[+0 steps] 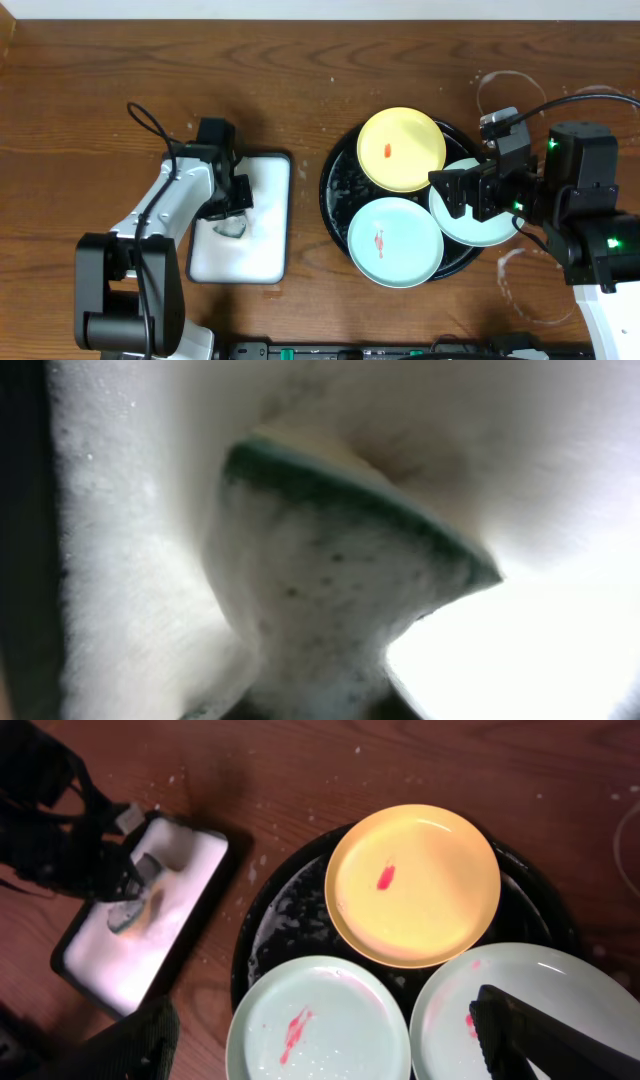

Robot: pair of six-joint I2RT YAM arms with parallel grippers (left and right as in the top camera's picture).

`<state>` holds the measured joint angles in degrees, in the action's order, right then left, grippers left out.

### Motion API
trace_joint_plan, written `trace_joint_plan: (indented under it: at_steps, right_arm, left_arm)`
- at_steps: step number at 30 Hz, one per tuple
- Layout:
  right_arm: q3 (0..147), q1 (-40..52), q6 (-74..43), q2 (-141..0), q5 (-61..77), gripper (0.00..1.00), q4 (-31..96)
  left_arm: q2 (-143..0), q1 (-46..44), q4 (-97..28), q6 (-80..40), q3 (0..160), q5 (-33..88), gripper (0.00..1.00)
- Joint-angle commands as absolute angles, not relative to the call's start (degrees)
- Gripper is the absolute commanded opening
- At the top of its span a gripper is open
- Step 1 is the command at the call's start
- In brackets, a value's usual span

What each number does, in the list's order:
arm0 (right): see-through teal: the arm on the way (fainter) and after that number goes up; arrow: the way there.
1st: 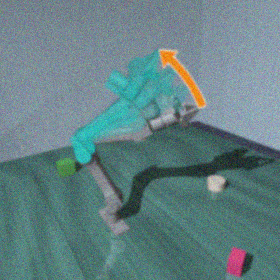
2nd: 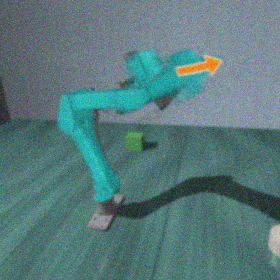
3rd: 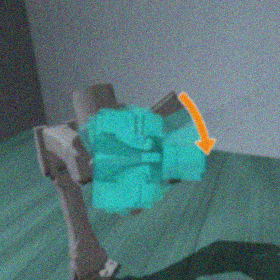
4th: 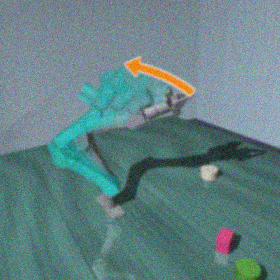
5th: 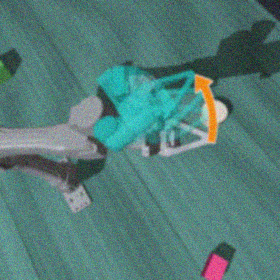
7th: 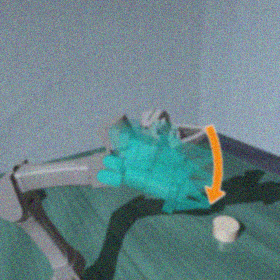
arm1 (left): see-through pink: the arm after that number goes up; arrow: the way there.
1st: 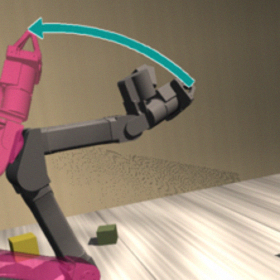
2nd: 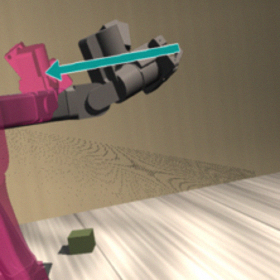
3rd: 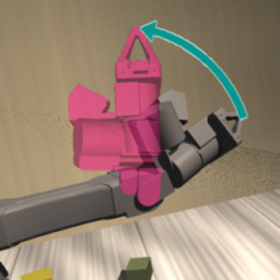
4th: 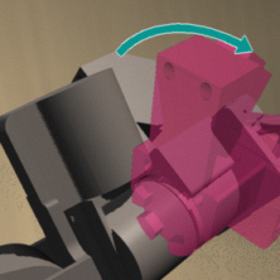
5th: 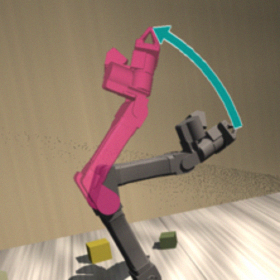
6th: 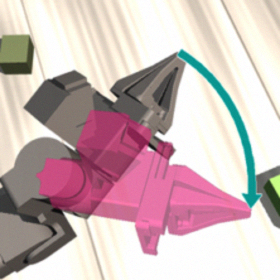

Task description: Clean dirty plates on tray and stack at the side

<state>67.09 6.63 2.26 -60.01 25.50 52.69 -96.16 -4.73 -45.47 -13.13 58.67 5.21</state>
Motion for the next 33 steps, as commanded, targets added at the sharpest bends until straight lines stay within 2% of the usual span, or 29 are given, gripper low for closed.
trace_joint_plan:
  at_steps: [1,2,4,12,19,21,23,27,28,29,33]
  right_arm:
    - [68.0,7.2,1.7,-60.3,25.3,0.92,52.7]
    - [68.0,7.2,1.7,-60.3,25.3,0.92,52.7]
    - [68.0,7.2,1.7,-60.3,25.3,0.92,52.8]
    - [68.0,7.2,1.8,-60.3,25.3,0.93,52.8]
    - [68.0,7.2,1.7,-60.4,25.0,0.93,52.8]
    - [68.0,7.2,1.7,-60.4,25.0,0.93,52.8]
    - [68.0,7.2,1.7,-60.4,25.0,0.93,52.8]
    - [68.0,7.2,1.7,-60.4,25.0,0.93,52.7]
    - [68.0,7.2,1.7,-60.4,25.0,0.93,52.7]
    - [68.0,7.2,1.7,-60.4,25.0,0.93,52.7]
    - [68.0,7.2,1.7,-60.4,25.0,0.93,52.8]
  left_arm:
    - [-93.8,-4.9,-47.5,-13.2,63.8,6.0,0.41]
    - [-93.5,-4.9,-47.7,-13.2,64.0,6.0,0.48]
    - [-93.2,-4.9,-48.2,-13.1,64.0,5.9,0.55]
    - [-94.0,-4.9,-49.8,-12.7,61.6,4.5,0.56]
    - [-94.5,-4.9,-37.1,-12.8,52.9,2.7,0.56]
    - [-94.5,-4.9,-34.6,-12.9,51.1,3.0,0.54]
    - [-94.5,-4.9,-33.6,-13.0,50.3,3.4,0.46]
    - [-94.5,-4.9,-33.1,-13.0,50.2,3.4,0.25]
    - [-94.5,-4.9,-33.0,-12.9,50.2,3.4,0.19]
    - [-94.5,-4.9,-33.1,-12.1,50.2,3.4,0.08]
    - [-93.3,-4.9,-35.6,-10.7,52.0,3.6,0.07]
